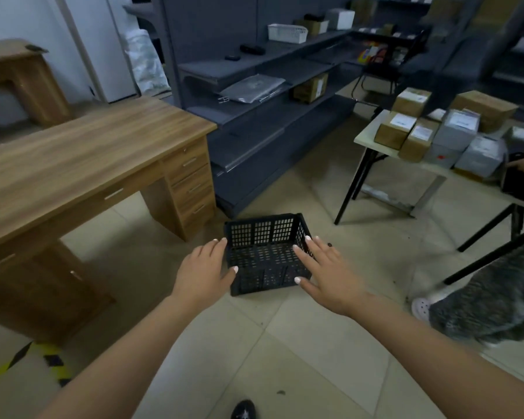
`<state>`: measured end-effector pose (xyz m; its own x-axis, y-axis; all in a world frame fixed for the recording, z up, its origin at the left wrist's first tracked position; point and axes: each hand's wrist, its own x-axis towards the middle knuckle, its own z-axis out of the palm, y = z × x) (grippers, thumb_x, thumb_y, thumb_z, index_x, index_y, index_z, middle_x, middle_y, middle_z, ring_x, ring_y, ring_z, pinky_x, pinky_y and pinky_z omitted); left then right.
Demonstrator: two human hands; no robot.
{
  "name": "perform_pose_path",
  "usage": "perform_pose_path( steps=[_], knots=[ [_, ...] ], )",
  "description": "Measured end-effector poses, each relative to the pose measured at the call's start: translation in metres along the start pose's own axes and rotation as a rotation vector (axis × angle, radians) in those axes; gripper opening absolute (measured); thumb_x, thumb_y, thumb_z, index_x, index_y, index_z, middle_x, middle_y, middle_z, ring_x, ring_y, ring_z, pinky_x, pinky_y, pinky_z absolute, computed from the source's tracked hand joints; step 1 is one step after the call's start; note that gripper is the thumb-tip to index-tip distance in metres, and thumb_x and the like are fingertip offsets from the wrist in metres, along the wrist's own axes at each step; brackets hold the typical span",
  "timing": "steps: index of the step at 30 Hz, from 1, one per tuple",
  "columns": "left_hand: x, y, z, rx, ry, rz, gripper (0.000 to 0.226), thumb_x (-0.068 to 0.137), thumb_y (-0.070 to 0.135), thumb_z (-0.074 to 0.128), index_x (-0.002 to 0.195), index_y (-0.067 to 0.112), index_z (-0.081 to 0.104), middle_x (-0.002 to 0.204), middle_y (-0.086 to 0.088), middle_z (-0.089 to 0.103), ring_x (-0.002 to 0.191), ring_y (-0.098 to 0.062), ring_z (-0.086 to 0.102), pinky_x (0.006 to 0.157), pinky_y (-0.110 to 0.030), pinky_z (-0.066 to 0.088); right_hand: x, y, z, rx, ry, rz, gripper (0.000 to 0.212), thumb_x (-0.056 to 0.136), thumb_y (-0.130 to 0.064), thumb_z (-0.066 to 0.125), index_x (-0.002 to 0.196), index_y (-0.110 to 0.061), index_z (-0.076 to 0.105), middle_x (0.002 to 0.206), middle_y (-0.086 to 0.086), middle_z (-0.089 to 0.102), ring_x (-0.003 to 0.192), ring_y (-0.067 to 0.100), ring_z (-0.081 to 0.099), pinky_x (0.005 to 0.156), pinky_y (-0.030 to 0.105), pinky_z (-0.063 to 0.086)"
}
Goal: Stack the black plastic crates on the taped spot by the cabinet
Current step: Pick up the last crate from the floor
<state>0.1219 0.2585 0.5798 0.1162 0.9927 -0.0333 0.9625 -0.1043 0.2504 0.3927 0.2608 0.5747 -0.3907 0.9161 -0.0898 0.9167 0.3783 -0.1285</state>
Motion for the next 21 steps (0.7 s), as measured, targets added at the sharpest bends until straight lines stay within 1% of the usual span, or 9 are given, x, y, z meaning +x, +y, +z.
perform_pose_path(
  steps=[2, 5, 7, 9, 10, 11, 13, 14, 21],
  knots=[
    [0.038, -0.004, 0.001, 0.01, -0.019, 0.01, 0.071, 0.093, 0.051, 0.044, 0.151, 0.018, 0.021, 0.155, -0.002, 0.031, 0.139, -0.021, 0.032, 0.111, -0.035, 0.029, 0.029, 0.019, -0.001, -0.011, -0.011, 0.037, 0.085, 0.078, -0.067, -0.001, 0.153, -0.027, 0.004, 0.162, 0.005, -0.003, 0.148, 0.019, -0.01, 0.116, 0.034, -0.006],
    [0.09, -0.007, 0.001, 0.007, -0.04, 0.009, 0.07, 0.093, 0.051, 0.045, 0.151, 0.018, 0.022, 0.155, -0.002, 0.031, 0.14, -0.022, 0.032, 0.111, -0.036, 0.029, 0.069, 0.046, -0.003, 0.004, -0.04, 0.088, 0.076, 0.085, -0.061, 0.011, 0.153, -0.027, 0.003, 0.162, 0.005, -0.004, 0.148, 0.019, -0.011, 0.117, 0.035, -0.005],
    [0.117, -0.007, 0.002, 0.019, -0.06, 0.015, 0.07, 0.093, 0.05, 0.044, 0.151, 0.018, 0.022, 0.155, -0.002, 0.032, 0.14, -0.022, 0.032, 0.111, -0.036, 0.029, 0.091, 0.062, -0.005, 0.007, -0.054, 0.091, 0.08, 0.083, -0.067, 0.004, 0.153, -0.027, 0.002, 0.162, 0.005, -0.004, 0.148, 0.02, -0.011, 0.117, 0.035, -0.004],
    [0.159, -0.008, 0.008, 0.043, -0.074, 0.014, 0.07, 0.094, 0.05, 0.044, 0.151, 0.018, 0.021, 0.155, -0.002, 0.031, 0.14, -0.022, 0.032, 0.111, -0.036, 0.029, 0.126, 0.088, -0.003, 0.031, -0.06, 0.097, 0.092, 0.076, -0.075, -0.005, 0.153, -0.026, 0.004, 0.162, 0.006, -0.002, 0.148, 0.021, -0.009, 0.116, 0.034, -0.005],
    [0.165, -0.009, 0.007, 0.048, -0.083, 0.018, 0.07, 0.094, 0.05, 0.044, 0.152, 0.018, 0.021, 0.155, -0.002, 0.03, 0.14, -0.022, 0.032, 0.111, -0.036, 0.029, 0.132, 0.092, -0.003, 0.023, -0.055, 0.08, 0.09, 0.077, -0.074, -0.003, 0.153, -0.026, 0.005, 0.162, 0.007, -0.002, 0.148, 0.021, -0.009, 0.116, 0.034, -0.005],
    [0.18, -0.009, 0.009, 0.046, -0.097, 0.014, 0.07, 0.094, 0.05, 0.044, 0.152, 0.018, 0.021, 0.156, -0.002, 0.03, 0.14, -0.022, 0.032, 0.112, -0.036, 0.029, 0.147, 0.103, -0.003, 0.03, -0.06, 0.078, 0.083, 0.083, -0.07, 0.005, 0.153, -0.025, 0.005, 0.162, 0.007, -0.001, 0.148, 0.021, -0.009, 0.116, 0.034, -0.005],
    [0.221, -0.009, 0.02, 0.036, -0.094, -0.021, 0.07, 0.094, 0.049, 0.045, 0.151, 0.018, 0.021, 0.155, -0.002, 0.03, 0.14, -0.021, 0.032, 0.112, -0.036, 0.029, 0.189, 0.135, 0.003, 0.039, -0.082, 0.085, 0.069, 0.095, -0.057, 0.023, 0.153, -0.025, 0.005, 0.162, 0.007, -0.003, 0.148, 0.021, -0.01, 0.116, 0.034, -0.006],
    [0.241, -0.008, 0.024, 0.026, -0.092, -0.043, 0.07, 0.093, 0.049, 0.046, 0.151, 0.018, 0.022, 0.155, -0.002, 0.031, 0.14, -0.021, 0.033, 0.112, -0.036, 0.029, 0.21, 0.149, 0.006, 0.039, -0.093, 0.077, 0.067, 0.097, -0.053, 0.029, 0.153, -0.025, 0.004, 0.162, 0.007, -0.003, 0.148, 0.021, -0.01, 0.116, 0.034, -0.006],
    [0.359, -0.001, 0.066, 0.014, -0.151, -0.238, 0.071, 0.094, 0.05, 0.043, 0.152, 0.017, 0.02, 0.155, -0.004, 0.032, 0.138, -0.025, 0.035, 0.111, -0.039, 0.03, 0.338, 0.242, 0.03, 0.044, -0.185, 0.002, 0.067, 0.098, -0.05, 0.031, 0.153, -0.024, 0.004, 0.162, 0.007, 0.0, 0.148, 0.022, -0.008, 0.117, 0.036, -0.003]
  ],
)
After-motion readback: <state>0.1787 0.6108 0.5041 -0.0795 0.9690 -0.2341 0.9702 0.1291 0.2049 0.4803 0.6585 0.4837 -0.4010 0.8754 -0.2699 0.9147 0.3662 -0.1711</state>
